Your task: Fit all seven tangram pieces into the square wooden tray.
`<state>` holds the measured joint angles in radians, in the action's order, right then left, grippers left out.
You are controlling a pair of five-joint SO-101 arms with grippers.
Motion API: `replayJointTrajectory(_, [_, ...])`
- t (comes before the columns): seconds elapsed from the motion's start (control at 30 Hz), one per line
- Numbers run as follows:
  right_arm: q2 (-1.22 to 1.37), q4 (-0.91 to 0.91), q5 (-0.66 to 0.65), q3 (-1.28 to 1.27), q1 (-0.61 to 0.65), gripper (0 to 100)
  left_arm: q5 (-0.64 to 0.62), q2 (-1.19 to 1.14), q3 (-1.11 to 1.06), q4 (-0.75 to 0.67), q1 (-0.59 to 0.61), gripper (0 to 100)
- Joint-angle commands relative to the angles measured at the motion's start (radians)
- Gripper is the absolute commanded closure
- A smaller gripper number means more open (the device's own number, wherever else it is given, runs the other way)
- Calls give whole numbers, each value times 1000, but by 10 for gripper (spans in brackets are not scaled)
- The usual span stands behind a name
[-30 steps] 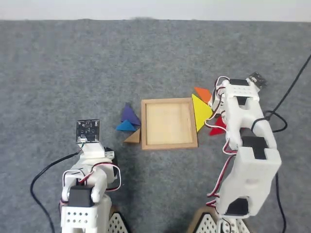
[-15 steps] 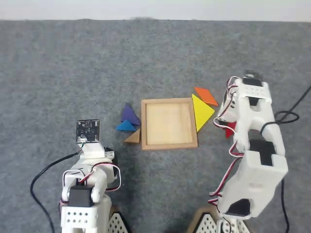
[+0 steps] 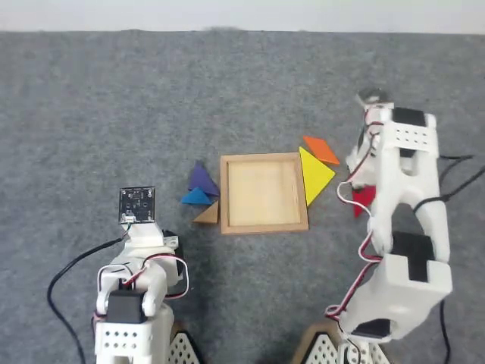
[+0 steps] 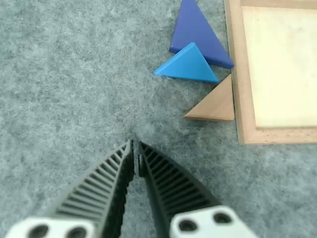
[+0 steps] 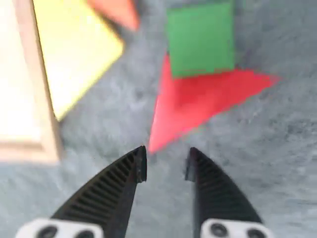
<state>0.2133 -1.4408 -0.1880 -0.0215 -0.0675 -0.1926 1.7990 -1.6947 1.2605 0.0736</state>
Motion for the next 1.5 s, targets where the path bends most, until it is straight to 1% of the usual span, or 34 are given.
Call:
replayJointTrajectory(0.0, [-38,76,269,71,53,723,9,20,12,2,6,987])
replayJointTrajectory(0.1, [35,125,390,71,87,652,9,20,12,2,6,987])
replayJointTrajectory(0.2, [120,163,497,75,85,649,9,20,12,2,6,987])
replayJointTrajectory(0.3, [193,168,549,115,53,649,9,20,12,2,6,987])
replayJointTrajectory(0.47, [266,170,557,186,-2,649,9,20,12,2,6,987])
replayJointTrajectory(0.8, [355,177,560,190,-2,649,9,20,12,2,6,987])
replayJointTrajectory(0.87, [355,177,592,210,-2,649,9,20,12,2,6,987])
replayJointTrajectory(1.0, [357,166,726,265,-2,649,9,20,12,2,6,987])
replayJointTrajectory(1.1, [358,168,781,265,2,649,9,20,12,2,6,987])
replayJointTrajectory(1.37, [384,170,795,259,-13,649,9,20,12,2,6,987])
replayJointTrajectory(1.47, [418,176,795,259,-15,712,9,20,12,2,6,987])
